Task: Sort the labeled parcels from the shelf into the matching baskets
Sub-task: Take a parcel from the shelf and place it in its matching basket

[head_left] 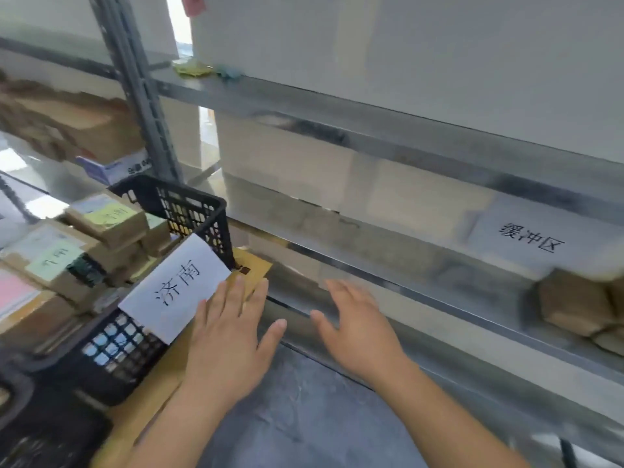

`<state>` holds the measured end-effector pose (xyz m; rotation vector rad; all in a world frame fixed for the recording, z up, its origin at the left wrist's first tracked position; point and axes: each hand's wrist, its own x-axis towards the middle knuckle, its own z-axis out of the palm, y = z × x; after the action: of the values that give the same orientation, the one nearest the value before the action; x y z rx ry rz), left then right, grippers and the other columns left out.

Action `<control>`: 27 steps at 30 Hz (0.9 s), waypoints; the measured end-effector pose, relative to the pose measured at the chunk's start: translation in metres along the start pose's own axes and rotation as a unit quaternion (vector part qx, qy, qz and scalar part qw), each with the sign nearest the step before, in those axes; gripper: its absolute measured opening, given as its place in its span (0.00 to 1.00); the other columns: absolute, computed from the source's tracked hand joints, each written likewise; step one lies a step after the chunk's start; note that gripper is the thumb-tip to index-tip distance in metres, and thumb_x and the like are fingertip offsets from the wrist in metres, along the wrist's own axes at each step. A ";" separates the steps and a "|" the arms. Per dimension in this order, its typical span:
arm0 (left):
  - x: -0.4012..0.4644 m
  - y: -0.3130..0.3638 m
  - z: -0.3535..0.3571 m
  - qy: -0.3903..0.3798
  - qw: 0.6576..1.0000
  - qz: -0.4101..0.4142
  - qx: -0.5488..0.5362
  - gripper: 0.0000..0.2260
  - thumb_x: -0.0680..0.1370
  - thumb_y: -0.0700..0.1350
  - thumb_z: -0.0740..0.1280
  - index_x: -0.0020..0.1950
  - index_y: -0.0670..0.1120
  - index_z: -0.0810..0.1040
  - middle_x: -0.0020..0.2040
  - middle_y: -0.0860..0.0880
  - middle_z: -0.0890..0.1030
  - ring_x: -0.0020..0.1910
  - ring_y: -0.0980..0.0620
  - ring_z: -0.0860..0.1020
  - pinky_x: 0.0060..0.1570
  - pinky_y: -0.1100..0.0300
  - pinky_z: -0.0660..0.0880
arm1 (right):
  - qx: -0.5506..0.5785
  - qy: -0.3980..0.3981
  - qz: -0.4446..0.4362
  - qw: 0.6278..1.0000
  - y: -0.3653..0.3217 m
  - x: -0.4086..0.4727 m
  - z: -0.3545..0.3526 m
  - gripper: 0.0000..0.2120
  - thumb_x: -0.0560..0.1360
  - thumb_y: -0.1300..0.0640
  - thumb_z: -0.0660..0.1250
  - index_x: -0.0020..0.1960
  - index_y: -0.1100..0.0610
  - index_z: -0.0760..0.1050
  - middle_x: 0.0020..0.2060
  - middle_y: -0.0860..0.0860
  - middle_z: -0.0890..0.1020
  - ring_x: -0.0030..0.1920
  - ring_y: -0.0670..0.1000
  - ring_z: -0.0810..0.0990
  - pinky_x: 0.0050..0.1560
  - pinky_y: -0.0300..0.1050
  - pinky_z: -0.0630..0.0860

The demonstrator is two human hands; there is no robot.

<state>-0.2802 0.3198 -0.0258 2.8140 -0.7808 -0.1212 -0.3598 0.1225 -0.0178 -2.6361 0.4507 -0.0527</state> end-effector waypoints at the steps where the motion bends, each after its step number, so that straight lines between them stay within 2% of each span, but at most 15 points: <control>1: 0.008 0.018 0.005 -0.003 1.000 0.023 0.003 0.36 0.74 0.71 0.33 0.80 0.60 0.36 0.83 0.49 0.42 0.81 0.47 0.38 0.78 0.44 0.40 | -0.001 0.009 0.016 1.000 0.018 -0.005 -0.007 0.32 0.82 0.38 0.57 0.82 0.50 0.57 0.80 0.50 0.62 0.80 0.52 0.56 0.80 0.50 0.55; 6: 0.046 0.095 0.031 -0.038 0.994 0.106 -0.002 0.38 0.73 0.72 0.34 0.82 0.59 0.41 0.83 0.49 0.46 0.81 0.47 0.42 0.79 0.45 0.42 | 0.002 0.048 0.093 0.995 0.091 -0.024 -0.031 0.32 0.83 0.39 0.57 0.82 0.48 0.55 0.81 0.49 0.60 0.81 0.52 0.54 0.81 0.47 0.50; 13: 0.122 0.188 0.079 -0.101 0.975 0.197 0.009 0.41 0.69 0.72 0.31 0.81 0.60 0.38 0.83 0.50 0.49 0.82 0.49 0.45 0.78 0.47 0.43 | 0.034 0.082 0.231 0.969 0.188 -0.028 -0.056 0.32 0.83 0.37 0.56 0.82 0.47 0.55 0.81 0.47 0.59 0.82 0.50 0.52 0.80 0.44 0.48; 19: 0.179 0.279 0.112 -0.159 0.941 0.300 -0.006 0.41 0.69 0.73 0.32 0.81 0.60 0.38 0.83 0.49 0.50 0.82 0.47 0.47 0.79 0.47 0.44 | 0.069 0.127 0.352 0.925 0.269 -0.026 -0.090 0.31 0.82 0.37 0.58 0.81 0.49 0.59 0.79 0.46 0.63 0.80 0.47 0.55 0.76 0.39 0.55; 24: 0.207 0.352 0.133 -0.191 0.906 0.377 0.009 0.42 0.69 0.72 0.33 0.82 0.59 0.40 0.83 0.47 0.53 0.81 0.46 0.50 0.78 0.47 0.44 | 0.106 0.187 0.433 0.876 0.329 -0.032 -0.112 0.31 0.81 0.38 0.61 0.81 0.49 0.61 0.78 0.46 0.67 0.78 0.48 0.61 0.77 0.46 0.62; 27: 0.212 0.395 0.149 -0.208 0.895 0.395 0.010 0.40 0.71 0.72 0.35 0.82 0.58 0.41 0.81 0.46 0.57 0.80 0.45 0.54 0.78 0.46 0.47 | 0.113 0.194 0.462 0.858 0.361 -0.046 -0.125 0.31 0.82 0.40 0.61 0.81 0.51 0.61 0.78 0.47 0.66 0.79 0.49 0.60 0.77 0.46 0.60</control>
<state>-0.3165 -0.1479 -0.0843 2.2668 -1.9454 -0.5807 -0.5281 -0.2204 -0.0668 -1.9182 1.6756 -0.3043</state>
